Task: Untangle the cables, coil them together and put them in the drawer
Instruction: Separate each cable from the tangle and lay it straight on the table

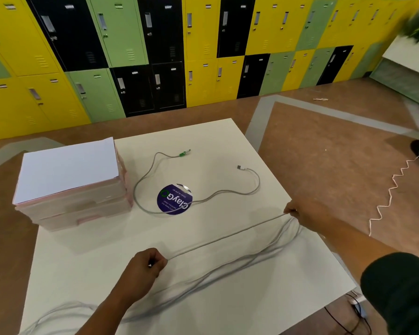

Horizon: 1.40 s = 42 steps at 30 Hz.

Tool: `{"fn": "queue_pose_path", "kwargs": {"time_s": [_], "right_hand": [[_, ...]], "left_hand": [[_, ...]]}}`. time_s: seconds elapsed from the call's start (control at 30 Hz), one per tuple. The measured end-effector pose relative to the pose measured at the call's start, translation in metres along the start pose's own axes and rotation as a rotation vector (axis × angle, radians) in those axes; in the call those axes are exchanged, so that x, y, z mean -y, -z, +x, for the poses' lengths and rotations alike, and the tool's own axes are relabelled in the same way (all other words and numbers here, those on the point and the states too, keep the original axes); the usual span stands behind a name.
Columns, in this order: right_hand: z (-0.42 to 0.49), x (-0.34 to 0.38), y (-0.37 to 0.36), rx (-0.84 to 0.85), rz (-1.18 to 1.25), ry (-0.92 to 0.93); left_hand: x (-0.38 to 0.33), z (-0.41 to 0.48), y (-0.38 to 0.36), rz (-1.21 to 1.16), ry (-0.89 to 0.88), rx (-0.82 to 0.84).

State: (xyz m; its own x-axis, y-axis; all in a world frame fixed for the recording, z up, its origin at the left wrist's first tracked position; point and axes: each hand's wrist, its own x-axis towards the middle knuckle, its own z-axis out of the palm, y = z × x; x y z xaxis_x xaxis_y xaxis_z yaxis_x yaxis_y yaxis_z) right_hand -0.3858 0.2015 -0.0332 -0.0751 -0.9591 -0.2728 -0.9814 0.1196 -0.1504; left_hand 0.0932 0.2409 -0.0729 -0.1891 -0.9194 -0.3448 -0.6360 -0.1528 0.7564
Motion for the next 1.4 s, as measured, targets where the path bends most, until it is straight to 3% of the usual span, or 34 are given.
{"fn": "queue_pose_path", "kwargs": {"time_s": [0.1, 0.33, 0.6, 0.73, 0.97, 1.1, 1.23, 1.4], "right_hand": [[-0.001, -0.011, -0.002, -0.018, 0.016, -0.060], [0.016, -0.026, -0.007, -0.239, 0.022, -0.038], [0.006, -0.034, -0.036, -0.125, -0.156, -0.106], [-0.002, -0.035, -0.054, -0.124, -0.123, -0.188], [-0.008, -0.028, -0.061, -0.037, -0.145, -0.246], [-0.010, -0.035, -0.062, -0.073, -0.004, -0.272], [-0.012, -0.029, -0.066, -0.253, 0.025, -0.245], [-0.006, -0.027, -0.075, -0.232, -0.081, -0.126]], "left_hand": [[0.003, -0.002, -0.002, 0.003, -0.003, 0.012], [-0.006, -0.006, -0.015, 0.003, 0.008, 0.104], [-0.002, -0.013, -0.030, 0.070, -0.009, 0.109], [0.003, -0.014, -0.038, 0.236, -0.059, 0.107], [0.008, -0.015, -0.045, 0.273, -0.052, 0.092], [0.011, -0.013, -0.047, 0.315, -0.129, 0.072], [0.008, -0.009, -0.049, 0.379, -0.188, 0.105], [0.000, -0.008, -0.052, 0.473, -0.226, 0.235]]}}
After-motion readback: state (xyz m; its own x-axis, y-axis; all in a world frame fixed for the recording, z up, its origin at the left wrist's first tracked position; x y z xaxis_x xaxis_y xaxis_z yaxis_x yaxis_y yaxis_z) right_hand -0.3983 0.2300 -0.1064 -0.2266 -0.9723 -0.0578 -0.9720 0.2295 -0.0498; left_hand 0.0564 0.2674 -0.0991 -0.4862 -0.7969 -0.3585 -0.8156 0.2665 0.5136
